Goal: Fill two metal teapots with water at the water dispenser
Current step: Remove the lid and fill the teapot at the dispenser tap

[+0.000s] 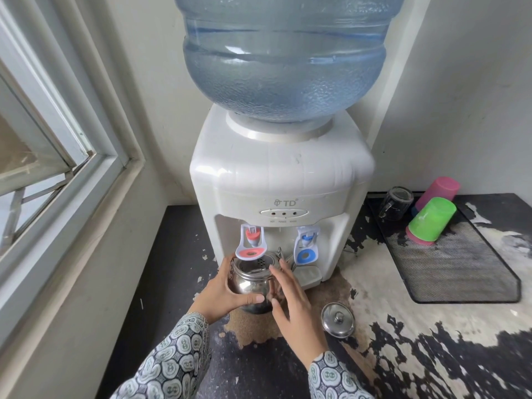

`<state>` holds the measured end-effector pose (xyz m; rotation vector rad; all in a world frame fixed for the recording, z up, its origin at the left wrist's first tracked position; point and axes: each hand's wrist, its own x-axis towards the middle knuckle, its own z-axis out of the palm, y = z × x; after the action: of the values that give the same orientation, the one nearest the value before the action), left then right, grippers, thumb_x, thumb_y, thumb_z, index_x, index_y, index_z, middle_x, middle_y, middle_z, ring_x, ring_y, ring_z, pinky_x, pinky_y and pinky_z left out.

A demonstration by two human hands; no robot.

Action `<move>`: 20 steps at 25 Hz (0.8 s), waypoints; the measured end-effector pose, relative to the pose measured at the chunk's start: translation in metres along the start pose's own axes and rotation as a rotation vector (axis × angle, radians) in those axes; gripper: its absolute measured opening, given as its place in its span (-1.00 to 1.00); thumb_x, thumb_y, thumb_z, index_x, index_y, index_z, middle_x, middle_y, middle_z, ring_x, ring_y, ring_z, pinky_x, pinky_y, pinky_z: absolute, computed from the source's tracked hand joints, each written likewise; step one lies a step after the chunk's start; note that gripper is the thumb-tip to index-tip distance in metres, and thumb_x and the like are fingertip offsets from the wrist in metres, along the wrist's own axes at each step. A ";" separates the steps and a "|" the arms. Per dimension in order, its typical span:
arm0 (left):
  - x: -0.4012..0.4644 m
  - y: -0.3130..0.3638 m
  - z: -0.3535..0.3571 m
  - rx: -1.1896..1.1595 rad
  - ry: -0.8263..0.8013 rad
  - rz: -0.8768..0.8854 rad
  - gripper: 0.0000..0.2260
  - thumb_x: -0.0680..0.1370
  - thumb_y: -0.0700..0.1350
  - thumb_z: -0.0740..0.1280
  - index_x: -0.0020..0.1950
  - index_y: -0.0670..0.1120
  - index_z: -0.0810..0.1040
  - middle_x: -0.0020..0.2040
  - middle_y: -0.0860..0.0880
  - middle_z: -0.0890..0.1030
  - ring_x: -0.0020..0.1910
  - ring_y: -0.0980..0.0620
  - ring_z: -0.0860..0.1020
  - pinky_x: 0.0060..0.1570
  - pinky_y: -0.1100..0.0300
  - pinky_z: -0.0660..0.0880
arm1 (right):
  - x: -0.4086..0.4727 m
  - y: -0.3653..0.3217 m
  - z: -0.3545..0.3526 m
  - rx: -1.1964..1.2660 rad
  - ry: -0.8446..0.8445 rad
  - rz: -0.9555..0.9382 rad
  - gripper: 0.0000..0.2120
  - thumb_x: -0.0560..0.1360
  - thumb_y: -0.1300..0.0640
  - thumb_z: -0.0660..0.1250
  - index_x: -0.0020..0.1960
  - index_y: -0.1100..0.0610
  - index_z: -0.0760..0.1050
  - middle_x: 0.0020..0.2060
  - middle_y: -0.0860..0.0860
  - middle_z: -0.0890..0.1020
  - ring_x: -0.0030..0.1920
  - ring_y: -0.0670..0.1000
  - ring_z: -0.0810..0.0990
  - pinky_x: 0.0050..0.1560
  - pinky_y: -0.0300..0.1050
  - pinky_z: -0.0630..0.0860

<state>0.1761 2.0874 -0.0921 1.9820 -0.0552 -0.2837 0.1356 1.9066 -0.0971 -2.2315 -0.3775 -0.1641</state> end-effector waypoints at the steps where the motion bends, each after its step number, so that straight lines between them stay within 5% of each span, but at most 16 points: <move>1: 0.000 0.000 0.000 0.001 0.000 0.000 -0.15 0.10 0.23 0.58 0.16 0.57 0.08 0.27 0.16 0.49 0.25 0.11 0.48 0.32 0.06 0.37 | -0.001 0.000 0.000 -0.005 -0.008 0.001 -0.36 0.49 0.20 0.24 0.41 -0.23 0.04 0.46 -0.30 0.01 0.31 -0.52 0.06 0.08 -0.39 0.42; 5: 0.000 0.000 0.000 0.015 -0.004 -0.009 -0.14 0.09 0.26 0.57 0.14 0.59 0.06 0.26 0.16 0.49 0.25 0.09 0.48 0.32 0.04 0.37 | -0.002 -0.001 -0.001 -0.027 -0.042 0.039 -0.29 0.48 0.18 0.22 0.41 -0.28 -0.08 0.46 -0.37 -0.09 0.22 -0.44 0.21 -0.06 -0.19 0.61; 12: 0.001 -0.001 -0.001 0.019 -0.009 -0.014 -0.15 0.08 0.27 0.57 0.14 0.59 0.07 0.25 0.18 0.50 0.24 0.11 0.49 0.33 0.02 0.38 | -0.004 0.002 0.003 -0.015 -0.051 0.044 -0.24 0.47 0.20 0.21 0.42 -0.30 -0.13 0.46 -0.37 -0.13 0.19 -0.13 0.50 -0.23 -0.13 0.62; 20: 0.002 -0.002 0.000 0.005 -0.012 -0.007 -0.11 0.10 0.24 0.58 0.22 0.53 0.07 0.31 0.16 0.46 0.29 0.08 0.45 0.36 -0.08 0.35 | -0.006 0.005 0.005 -0.005 -0.068 0.043 -0.18 0.45 0.26 0.21 0.43 -0.30 -0.16 0.46 -0.36 -0.16 0.22 -0.19 0.45 -0.23 -0.19 0.61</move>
<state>0.1775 2.0882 -0.0943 1.9855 -0.0570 -0.3002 0.1314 1.9060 -0.1053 -2.2527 -0.3652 -0.0664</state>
